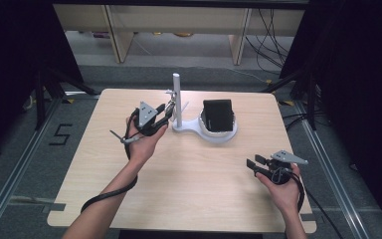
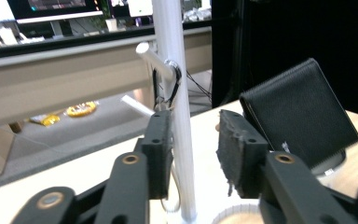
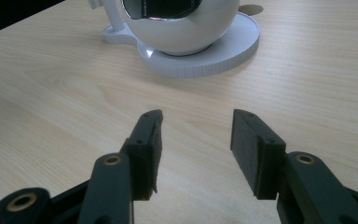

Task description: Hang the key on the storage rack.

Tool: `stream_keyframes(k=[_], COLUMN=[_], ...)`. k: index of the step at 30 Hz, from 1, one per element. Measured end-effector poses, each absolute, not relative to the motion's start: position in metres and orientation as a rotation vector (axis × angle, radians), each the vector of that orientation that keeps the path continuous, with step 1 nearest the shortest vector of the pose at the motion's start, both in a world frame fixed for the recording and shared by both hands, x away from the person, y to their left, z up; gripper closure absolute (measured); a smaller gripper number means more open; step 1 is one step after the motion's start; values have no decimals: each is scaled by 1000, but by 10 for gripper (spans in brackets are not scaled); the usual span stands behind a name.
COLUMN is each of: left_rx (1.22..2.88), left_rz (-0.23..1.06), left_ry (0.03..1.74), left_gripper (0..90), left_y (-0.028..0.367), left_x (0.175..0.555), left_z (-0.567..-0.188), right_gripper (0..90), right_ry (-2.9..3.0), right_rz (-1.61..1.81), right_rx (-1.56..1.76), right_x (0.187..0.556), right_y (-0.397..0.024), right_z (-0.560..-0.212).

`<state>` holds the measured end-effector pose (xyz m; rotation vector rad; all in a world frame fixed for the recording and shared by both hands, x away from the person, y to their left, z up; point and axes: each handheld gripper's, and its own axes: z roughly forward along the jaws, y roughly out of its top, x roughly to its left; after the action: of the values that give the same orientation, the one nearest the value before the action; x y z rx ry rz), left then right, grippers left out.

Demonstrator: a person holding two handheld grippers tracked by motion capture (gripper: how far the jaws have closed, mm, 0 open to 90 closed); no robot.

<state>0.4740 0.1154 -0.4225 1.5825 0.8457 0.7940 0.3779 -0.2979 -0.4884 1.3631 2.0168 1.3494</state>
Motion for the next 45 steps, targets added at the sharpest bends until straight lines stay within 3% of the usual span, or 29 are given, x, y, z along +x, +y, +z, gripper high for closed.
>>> stream_keyframes(k=[9, 24, 45], left_rx=[1604, 1586, 1507], left_rz=[750, 749, 741], left_ry=[867, 1023, 1054], left_gripper=[477, 432, 346], left_y=[156, 221, 230], left_x=[448, 381, 370], left_z=[-435, -505, -519], right_gripper=[534, 533, 525], right_ry=[2014, 2026, 1999], right_rz=[1329, 1322, 1330], right_rx=[1379, 1339, 1332], right_x=[378, 380, 377], right_y=[-299, -301, -308], right_z=[-490, -496, -500])
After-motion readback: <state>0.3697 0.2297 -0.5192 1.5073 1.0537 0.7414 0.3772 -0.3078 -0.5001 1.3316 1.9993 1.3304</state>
